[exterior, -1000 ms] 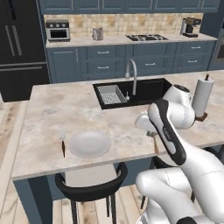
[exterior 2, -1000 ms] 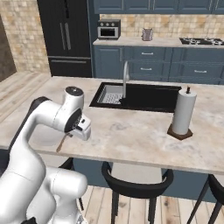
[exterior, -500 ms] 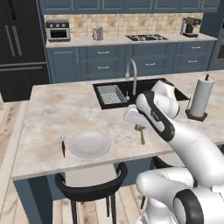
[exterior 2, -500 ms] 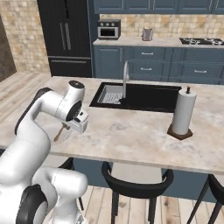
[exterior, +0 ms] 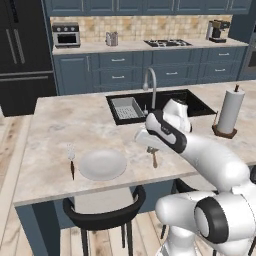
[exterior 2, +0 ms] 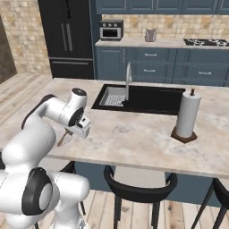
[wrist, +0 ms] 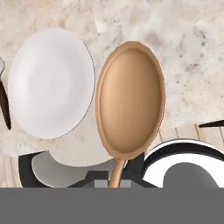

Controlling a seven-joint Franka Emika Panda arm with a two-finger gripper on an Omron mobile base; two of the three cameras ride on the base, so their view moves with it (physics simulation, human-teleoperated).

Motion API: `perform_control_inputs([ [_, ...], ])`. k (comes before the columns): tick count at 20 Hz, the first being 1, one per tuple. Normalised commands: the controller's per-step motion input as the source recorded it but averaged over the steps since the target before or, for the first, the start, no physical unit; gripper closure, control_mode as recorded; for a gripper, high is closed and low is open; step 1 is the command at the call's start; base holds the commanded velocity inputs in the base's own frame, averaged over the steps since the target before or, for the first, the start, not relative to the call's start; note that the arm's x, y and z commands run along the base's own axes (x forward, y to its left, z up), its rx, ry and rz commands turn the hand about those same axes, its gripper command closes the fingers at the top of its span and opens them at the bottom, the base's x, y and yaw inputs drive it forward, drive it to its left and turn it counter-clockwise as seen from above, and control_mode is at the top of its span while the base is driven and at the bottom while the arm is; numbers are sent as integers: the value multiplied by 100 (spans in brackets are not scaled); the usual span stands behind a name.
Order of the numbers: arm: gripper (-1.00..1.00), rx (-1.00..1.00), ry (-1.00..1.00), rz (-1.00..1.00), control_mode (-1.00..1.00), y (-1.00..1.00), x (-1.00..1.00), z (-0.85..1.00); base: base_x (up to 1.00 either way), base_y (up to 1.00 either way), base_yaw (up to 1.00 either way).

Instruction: Take the fork and place it on the left side of the plate. Then take the spoon and place it on the right side of the plate. Make sure they're directly next to the plate.

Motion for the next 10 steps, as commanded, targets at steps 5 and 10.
perform_control_inputs([
  [5,100,0,0,0,-100,5,30,-26,0,0,0],
  [10,100,0,-3,0,-100,22,42,-18,0,0,0],
])
